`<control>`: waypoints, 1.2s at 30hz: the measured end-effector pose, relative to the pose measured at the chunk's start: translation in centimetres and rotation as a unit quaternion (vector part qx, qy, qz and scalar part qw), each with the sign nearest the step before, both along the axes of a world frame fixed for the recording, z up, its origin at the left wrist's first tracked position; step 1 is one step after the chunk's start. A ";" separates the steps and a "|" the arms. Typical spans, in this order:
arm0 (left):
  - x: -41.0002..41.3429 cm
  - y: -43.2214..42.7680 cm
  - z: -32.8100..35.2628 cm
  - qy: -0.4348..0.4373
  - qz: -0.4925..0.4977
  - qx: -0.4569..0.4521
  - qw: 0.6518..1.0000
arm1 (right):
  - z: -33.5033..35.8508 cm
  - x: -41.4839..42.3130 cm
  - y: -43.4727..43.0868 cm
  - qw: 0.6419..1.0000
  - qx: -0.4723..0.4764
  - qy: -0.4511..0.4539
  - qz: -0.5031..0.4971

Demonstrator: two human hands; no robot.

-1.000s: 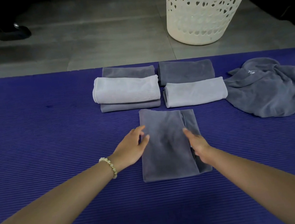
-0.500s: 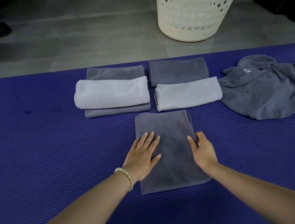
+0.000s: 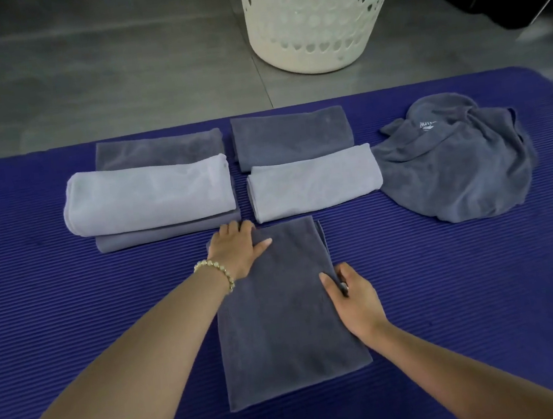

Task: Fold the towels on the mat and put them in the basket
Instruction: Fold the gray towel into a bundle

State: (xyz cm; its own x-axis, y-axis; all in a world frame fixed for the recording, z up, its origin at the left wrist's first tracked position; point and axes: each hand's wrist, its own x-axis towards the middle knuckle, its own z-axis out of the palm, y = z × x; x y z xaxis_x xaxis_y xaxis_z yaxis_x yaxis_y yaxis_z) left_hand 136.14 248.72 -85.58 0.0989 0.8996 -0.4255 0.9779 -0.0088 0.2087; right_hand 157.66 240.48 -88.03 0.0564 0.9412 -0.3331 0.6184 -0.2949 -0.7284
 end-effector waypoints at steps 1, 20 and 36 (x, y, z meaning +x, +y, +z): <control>-0.3 0.6 0.3 -0.007 0.014 -0.030 0.999 | 0.0 0.0 0.0 1.000 0.002 -0.003 0.003; -1.3 -1.2 11.0 -0.141 0.010 -0.241 0.960 | 3.3 0.5 -0.5 0.994 -0.069 0.055 0.064; -11.6 -12.6 19.0 -0.512 0.313 -0.109 0.792 | 10.3 -7.5 -3.2 0.802 -0.322 0.498 -0.069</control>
State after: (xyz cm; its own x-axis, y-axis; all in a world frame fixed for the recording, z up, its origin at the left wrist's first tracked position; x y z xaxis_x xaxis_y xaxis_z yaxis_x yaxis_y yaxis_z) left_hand 124.58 236.10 -66.58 0.0561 0.8252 -0.5620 0.0932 0.5561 0.8259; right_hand 150.14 237.27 -77.71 -0.4499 0.5632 -0.6930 -0.2462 -0.8242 -0.5100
